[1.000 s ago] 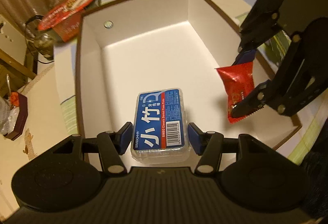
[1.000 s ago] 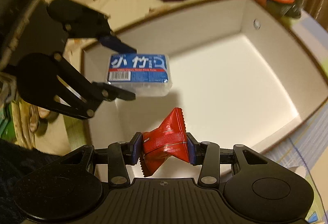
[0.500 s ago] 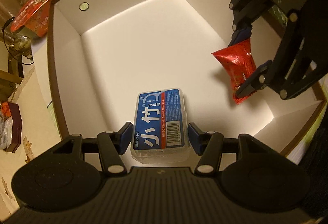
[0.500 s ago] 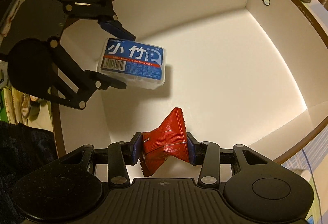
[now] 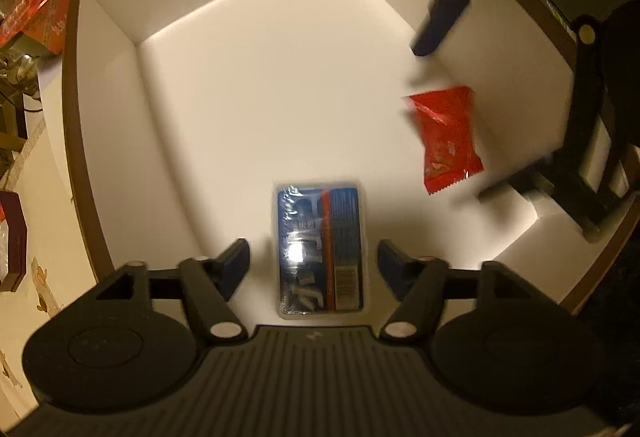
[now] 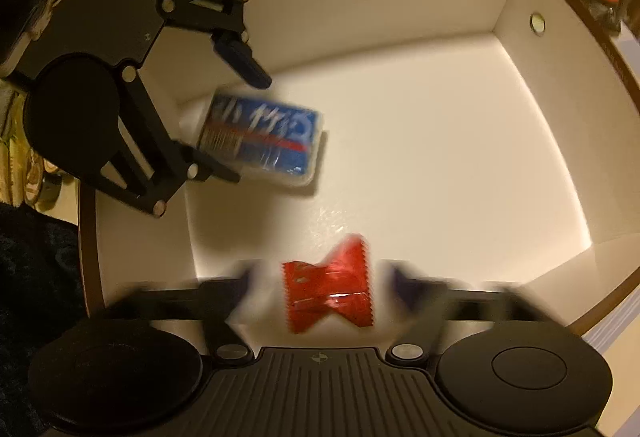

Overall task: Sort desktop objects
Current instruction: 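Release the toothpick box and red candy into the box with both tools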

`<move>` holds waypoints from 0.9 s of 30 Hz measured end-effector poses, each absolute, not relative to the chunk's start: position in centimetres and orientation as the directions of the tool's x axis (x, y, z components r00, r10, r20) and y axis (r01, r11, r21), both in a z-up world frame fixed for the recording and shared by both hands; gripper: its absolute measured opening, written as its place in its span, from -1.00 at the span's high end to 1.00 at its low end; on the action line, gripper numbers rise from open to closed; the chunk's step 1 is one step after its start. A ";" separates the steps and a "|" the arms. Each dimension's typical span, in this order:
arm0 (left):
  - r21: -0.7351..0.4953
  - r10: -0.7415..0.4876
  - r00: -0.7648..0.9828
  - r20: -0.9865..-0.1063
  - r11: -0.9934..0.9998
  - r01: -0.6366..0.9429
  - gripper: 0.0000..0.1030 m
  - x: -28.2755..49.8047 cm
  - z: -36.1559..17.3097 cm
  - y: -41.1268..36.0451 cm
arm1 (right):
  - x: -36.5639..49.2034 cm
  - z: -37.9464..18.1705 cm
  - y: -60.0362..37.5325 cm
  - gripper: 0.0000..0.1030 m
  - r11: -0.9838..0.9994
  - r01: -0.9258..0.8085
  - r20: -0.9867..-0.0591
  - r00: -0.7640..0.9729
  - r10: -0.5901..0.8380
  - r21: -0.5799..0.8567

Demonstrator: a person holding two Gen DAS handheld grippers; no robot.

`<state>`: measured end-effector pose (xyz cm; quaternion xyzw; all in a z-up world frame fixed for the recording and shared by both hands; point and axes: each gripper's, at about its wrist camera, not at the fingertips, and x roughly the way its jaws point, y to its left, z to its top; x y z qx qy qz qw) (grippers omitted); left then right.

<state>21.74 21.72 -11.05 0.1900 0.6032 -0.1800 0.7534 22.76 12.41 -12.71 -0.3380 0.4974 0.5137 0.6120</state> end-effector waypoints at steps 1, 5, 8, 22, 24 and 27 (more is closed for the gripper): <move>0.066 -0.046 0.208 -0.977 0.863 0.501 -0.38 21.8 -10.9 21.7 | 22.7 -12.6 12.5 -0.82 0.233 -0.968 -0.956 -0.025 0.293 0.096; 0.065 -0.053 0.214 -0.975 0.860 0.506 -0.58 21.8 -10.6 21.4 | 22.7 -12.5 12.7 -0.82 0.233 -0.968 -0.955 -0.023 0.297 0.095; 0.083 -0.041 0.228 -0.973 0.855 0.512 -0.67 21.7 -10.5 21.0 | 21.5 -12.1 12.0 -0.82 0.235 -0.967 -0.951 -0.017 0.308 0.094; 0.114 -0.023 0.288 -0.957 0.885 0.451 -0.78 21.4 -8.2 21.3 | 21.6 -7.8 9.1 -0.82 0.261 -0.961 -0.926 0.012 0.378 0.094; 0.120 -0.019 0.300 -0.954 0.891 0.438 -0.78 21.1 -7.5 21.5 | 21.5 -7.3 8.8 -0.82 0.261 -0.961 -0.918 0.021 0.395 0.091; 0.131 -0.011 0.321 -0.947 0.900 0.417 -0.78 21.0 -6.3 21.4 | 21.2 -6.3 8.4 -0.82 0.263 -0.961 -0.908 0.032 0.418 0.088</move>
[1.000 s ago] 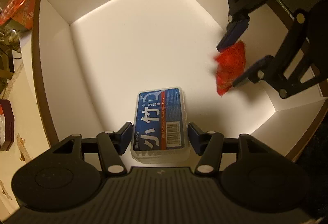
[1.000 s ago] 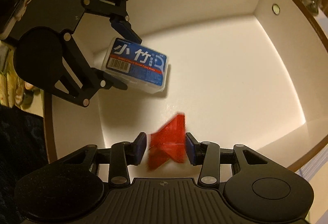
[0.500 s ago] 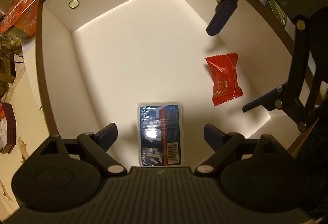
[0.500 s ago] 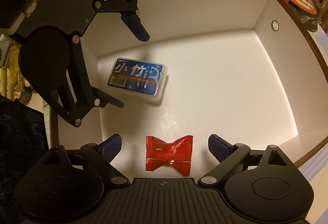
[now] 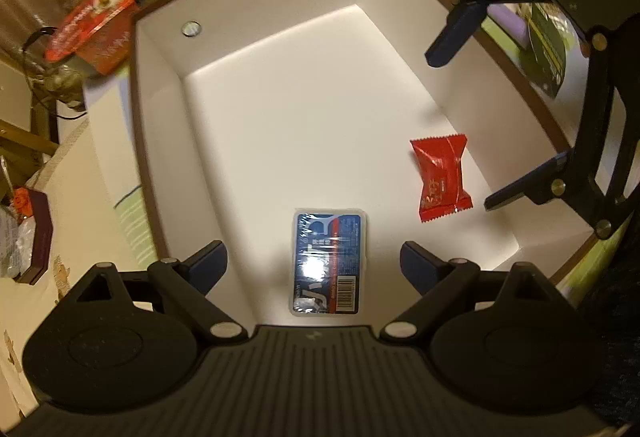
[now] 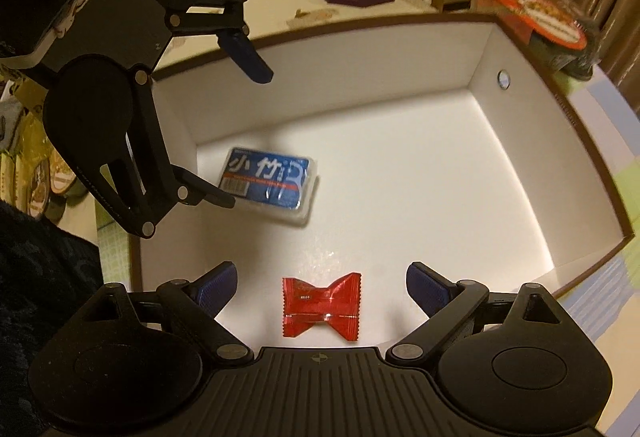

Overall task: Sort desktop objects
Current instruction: 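Release the toothpick box and red candy into the box with both tools, then withdraw both tools from the box back toward the remaining items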

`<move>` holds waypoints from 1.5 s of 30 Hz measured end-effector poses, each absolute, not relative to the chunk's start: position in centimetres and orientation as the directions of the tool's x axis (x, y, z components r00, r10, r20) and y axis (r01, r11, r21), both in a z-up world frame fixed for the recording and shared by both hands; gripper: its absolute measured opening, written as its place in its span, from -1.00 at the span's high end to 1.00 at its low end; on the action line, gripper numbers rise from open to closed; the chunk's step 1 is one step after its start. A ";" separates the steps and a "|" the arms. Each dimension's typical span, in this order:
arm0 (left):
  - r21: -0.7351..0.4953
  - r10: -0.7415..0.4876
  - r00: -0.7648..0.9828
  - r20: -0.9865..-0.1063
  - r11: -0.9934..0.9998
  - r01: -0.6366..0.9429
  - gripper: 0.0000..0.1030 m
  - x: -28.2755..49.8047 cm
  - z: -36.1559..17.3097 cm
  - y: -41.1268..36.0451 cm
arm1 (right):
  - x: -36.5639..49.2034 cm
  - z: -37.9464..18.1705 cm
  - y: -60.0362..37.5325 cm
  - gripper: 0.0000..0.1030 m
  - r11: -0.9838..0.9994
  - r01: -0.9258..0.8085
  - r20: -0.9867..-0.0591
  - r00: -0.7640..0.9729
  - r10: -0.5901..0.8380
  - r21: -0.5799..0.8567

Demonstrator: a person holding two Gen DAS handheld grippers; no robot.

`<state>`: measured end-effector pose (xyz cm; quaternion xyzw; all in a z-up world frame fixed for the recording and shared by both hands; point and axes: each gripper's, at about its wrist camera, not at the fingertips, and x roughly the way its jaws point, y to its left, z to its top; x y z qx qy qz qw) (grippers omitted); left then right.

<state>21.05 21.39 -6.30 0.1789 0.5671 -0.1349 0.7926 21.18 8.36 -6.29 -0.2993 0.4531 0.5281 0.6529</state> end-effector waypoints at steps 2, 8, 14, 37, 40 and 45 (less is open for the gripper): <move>0.138 -0.005 0.336 -0.942 0.905 0.401 -0.79 20.3 -5.3 21.6 | 20.9 -5.8 8.1 -0.82 0.265 -0.961 -0.901 0.043 0.431 0.081; 0.174 0.032 0.370 -0.929 0.917 0.359 -0.80 19.0 -3.7 21.4 | 20.0 -4.0 6.8 -0.82 0.279 -0.959 -0.881 0.083 0.466 0.057; 0.206 0.069 0.396 -0.915 0.927 0.313 -0.81 17.4 -2.5 20.6 | 18.9 -2.5 5.0 -0.82 0.288 -0.957 -0.855 0.116 0.505 0.041; 0.250 0.182 0.441 -0.879 0.963 0.102 -0.83 11.0 0.4 14.4 | 16.0 -0.6 -4.3 -0.82 0.272 -0.960 -0.800 0.114 0.590 0.063; 0.246 0.183 0.447 -0.876 0.966 0.085 -0.83 10.5 0.8 13.1 | 16.0 -0.5 -5.7 -0.82 0.275 -0.959 -0.795 0.114 0.596 0.069; 0.241 0.191 0.459 -0.868 0.969 0.054 -0.83 9.8 1.3 11.0 | 16.6 -0.4 -8.6 -0.82 0.299 -0.951 -0.793 0.127 0.596 0.073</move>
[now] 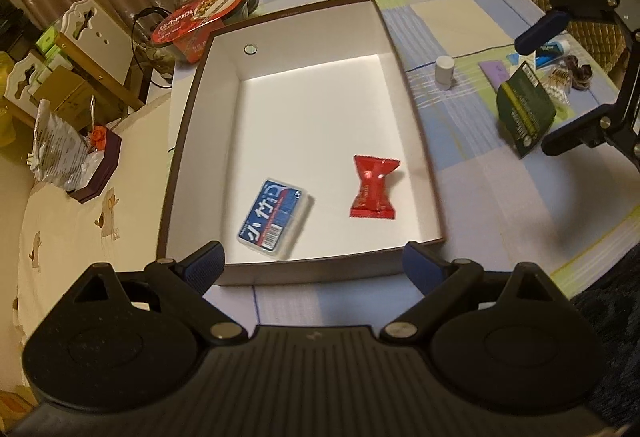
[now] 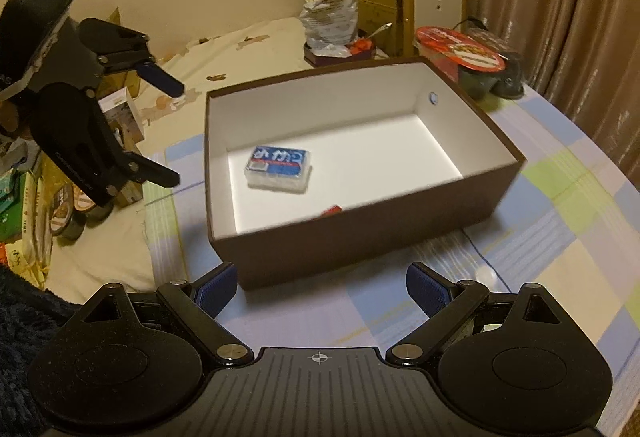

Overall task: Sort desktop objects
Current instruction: 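Withdraw both tools from the box back toward the remaining items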

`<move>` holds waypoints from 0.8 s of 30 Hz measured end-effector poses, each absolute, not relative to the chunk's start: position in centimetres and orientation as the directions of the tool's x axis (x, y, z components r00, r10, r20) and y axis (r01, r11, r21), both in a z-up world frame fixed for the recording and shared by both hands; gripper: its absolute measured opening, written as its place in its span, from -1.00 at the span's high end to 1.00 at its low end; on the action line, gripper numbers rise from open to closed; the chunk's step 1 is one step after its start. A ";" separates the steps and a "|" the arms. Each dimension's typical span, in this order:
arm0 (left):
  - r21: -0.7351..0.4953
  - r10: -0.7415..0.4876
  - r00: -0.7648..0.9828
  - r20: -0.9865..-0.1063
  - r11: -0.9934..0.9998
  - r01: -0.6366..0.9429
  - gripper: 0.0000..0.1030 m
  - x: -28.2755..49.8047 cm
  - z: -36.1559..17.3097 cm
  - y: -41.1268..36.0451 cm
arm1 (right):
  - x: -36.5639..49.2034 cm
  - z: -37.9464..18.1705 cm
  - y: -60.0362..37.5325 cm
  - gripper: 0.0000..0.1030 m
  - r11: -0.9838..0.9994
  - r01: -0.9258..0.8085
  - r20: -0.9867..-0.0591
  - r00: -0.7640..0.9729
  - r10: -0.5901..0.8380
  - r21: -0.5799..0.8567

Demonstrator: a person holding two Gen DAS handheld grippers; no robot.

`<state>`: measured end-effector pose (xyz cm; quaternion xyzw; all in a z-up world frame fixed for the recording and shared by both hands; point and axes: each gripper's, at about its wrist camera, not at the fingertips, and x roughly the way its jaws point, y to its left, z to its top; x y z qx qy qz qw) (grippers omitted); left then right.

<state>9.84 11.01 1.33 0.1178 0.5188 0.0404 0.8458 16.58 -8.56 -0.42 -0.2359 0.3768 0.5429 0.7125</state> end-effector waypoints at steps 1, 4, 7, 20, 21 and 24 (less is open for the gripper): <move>0.237 0.189 0.462 -0.867 0.970 0.047 -0.83 9.7 1.4 10.6 | 16.8 -0.5 -9.3 -0.82 0.309 -0.948 -0.794 0.131 0.593 0.074; 0.220 0.177 0.473 -0.863 0.975 0.037 -0.83 9.6 1.7 9.2 | 17.4 -0.8 -11.8 -0.82 0.347 -0.934 -0.802 0.146 0.579 0.081; 0.203 0.155 0.489 -0.859 0.978 0.046 -0.83 9.8 2.0 7.6 | 18.1 -1.2 -14.3 -0.82 0.386 -0.918 -0.810 0.160 0.564 0.087; 0.085 -0.017 0.536 -0.844 0.982 0.166 -0.83 14.3 1.2 0.1 | 21.6 -3.7 -23.1 -0.82 0.519 -0.846 -0.842 0.192 0.505 0.119; 0.077 -0.034 0.537 -0.843 0.980 0.183 -0.82 14.8 1.0 -0.6 | 21.9 -3.9 -23.7 -0.82 0.531 -0.838 -0.844 0.195 0.501 0.122; 0.054 -0.091 0.532 -0.842 0.966 0.251 -0.82 16.8 0.1 -2.7 | 22.7 -4.4 -25.6 -0.82 0.576 -0.807 -0.851 0.209 0.482 0.128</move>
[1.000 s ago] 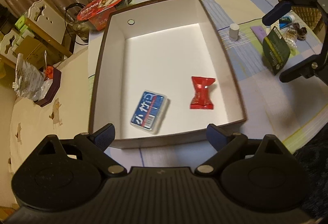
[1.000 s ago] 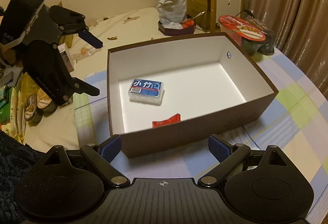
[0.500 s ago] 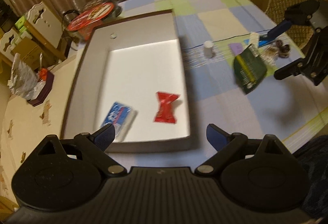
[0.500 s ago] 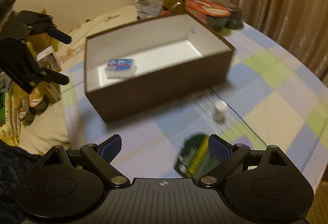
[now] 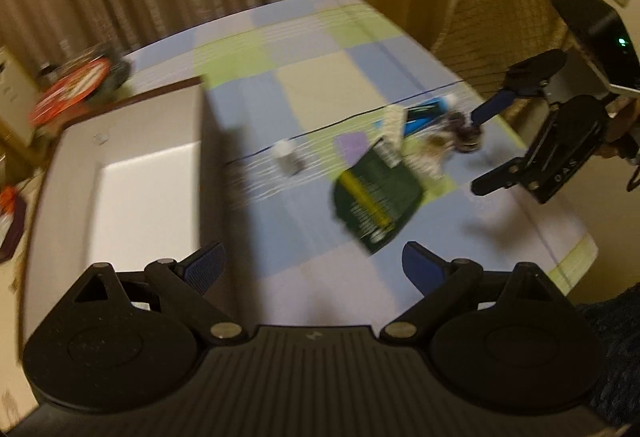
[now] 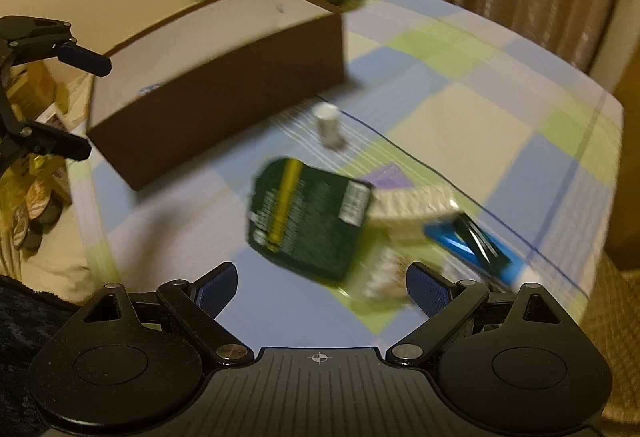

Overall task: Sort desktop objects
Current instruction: 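Withdraw both tools from the box back toward the remaining items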

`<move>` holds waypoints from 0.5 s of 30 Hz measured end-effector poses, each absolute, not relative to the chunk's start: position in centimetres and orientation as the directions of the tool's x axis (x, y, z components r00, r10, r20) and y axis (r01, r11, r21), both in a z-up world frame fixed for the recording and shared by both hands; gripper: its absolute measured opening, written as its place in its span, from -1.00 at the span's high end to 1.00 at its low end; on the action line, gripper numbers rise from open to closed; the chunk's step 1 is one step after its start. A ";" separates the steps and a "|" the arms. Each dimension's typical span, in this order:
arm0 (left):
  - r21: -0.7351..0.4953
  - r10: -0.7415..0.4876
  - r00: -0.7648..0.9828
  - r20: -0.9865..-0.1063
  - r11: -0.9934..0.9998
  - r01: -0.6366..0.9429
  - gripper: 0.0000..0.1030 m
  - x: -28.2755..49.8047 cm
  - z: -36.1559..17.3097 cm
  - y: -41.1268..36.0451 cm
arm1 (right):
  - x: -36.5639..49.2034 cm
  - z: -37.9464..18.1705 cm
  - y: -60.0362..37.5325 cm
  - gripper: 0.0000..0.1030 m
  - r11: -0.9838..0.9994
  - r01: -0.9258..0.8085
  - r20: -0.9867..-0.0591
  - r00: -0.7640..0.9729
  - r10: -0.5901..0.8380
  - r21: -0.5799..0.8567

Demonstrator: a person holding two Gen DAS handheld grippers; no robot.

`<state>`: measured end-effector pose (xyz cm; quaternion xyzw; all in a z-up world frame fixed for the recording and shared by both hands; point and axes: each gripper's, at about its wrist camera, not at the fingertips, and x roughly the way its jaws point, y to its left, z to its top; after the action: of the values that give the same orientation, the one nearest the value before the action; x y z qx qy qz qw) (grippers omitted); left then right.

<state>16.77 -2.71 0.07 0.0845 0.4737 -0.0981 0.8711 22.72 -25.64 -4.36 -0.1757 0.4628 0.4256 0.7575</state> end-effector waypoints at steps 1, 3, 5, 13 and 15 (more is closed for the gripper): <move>0.043 -0.107 0.525 -0.844 0.963 0.266 -0.79 17.4 -0.4 -3.2 | 23.0 -4.6 -26.5 -0.82 0.594 -0.794 -0.853 0.216 0.475 0.130; 0.001 -0.152 0.500 -0.853 0.956 0.293 -0.74 19.1 -1.5 -4.0 | 23.6 -4.9 -27.8 -0.82 0.625 -0.769 -0.857 0.226 0.464 0.136; -0.035 -0.185 0.473 -0.861 0.951 0.308 -0.69 20.7 -2.7 -4.7 | 24.1 -5.2 -29.2 -0.82 0.656 -0.741 -0.861 0.236 0.452 0.141; -0.102 -0.211 0.347 -0.914 0.946 0.308 -0.44 26.5 -8.7 -5.3 | 25.5 -6.7 -33.8 -0.82 0.753 -0.636 -0.883 0.242 0.402 0.169; -0.099 -0.207 0.329 -0.921 0.943 0.316 -0.45 27.6 -9.9 -5.3 | 25.8 -7.2 -34.5 -0.82 0.775 -0.608 -0.890 0.240 0.388 0.174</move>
<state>27.55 -5.30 -9.88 0.0493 0.5563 -0.1607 0.8138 25.83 -34.48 -7.15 -0.1042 0.5277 0.3190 0.7804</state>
